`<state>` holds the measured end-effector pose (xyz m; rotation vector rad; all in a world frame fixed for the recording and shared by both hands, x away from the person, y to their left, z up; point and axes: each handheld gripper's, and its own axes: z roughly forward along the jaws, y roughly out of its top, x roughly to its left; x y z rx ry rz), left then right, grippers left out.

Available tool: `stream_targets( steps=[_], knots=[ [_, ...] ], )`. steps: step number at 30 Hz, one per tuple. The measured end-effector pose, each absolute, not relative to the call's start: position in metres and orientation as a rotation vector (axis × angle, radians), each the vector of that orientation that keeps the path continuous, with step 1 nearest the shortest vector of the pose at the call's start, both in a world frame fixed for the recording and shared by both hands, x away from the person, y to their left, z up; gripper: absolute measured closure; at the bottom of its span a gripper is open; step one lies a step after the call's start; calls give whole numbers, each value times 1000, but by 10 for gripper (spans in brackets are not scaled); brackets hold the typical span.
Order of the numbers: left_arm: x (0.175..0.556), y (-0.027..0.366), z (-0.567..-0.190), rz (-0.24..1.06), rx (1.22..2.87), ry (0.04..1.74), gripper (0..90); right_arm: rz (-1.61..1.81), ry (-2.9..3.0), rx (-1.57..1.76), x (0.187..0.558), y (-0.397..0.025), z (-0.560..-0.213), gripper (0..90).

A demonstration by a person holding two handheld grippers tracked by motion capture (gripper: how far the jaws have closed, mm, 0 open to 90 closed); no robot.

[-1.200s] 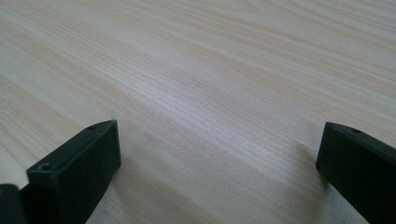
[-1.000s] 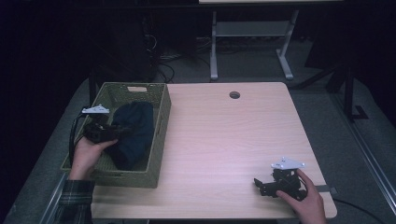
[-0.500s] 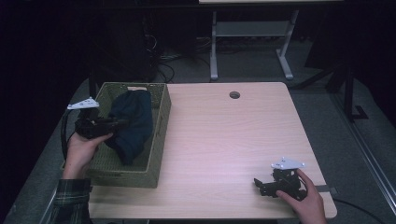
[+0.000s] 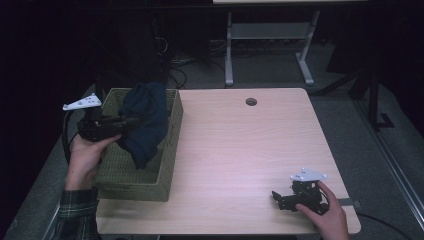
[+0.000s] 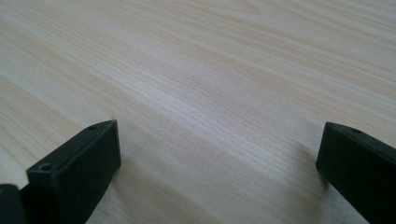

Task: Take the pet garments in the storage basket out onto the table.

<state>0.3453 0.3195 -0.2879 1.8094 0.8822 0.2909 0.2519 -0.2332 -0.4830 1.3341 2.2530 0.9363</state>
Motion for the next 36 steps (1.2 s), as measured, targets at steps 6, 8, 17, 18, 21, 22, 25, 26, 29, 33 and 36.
stream_targets(
  steps=[6,8,17,18,21,22,25,26,29,33,36],
  knots=[
    [346,306,-276,296,1801,828,703,936,2253,1335,252,-233,-483,0],
    [346,301,-273,297,1801,811,704,936,2253,1335,252,-233,-483,0],
    [346,281,-263,301,1792,758,703,936,2253,1335,252,-233,-483,0],
    [346,279,-263,299,1788,753,703,936,2253,1335,252,-233,-483,0],
    [347,272,-261,296,1791,735,703,936,2253,1336,252,-233,-483,0],
    [347,270,-260,297,1792,729,704,936,2253,1336,252,-233,-483,0],
    [348,263,-259,288,1787,715,703,936,2253,1336,252,-233,-483,0],
    [349,260,-259,285,1787,709,704,936,2253,1336,252,-233,-483,0],
    [349,254,-259,281,1791,697,703,937,2252,1336,252,-233,-483,0],
    [352,240,-260,270,1799,676,704,937,2252,1336,252,-233,-483,0],
    [353,231,-261,264,1803,666,703,936,2252,1336,252,-233,-483,0]
  ],
)
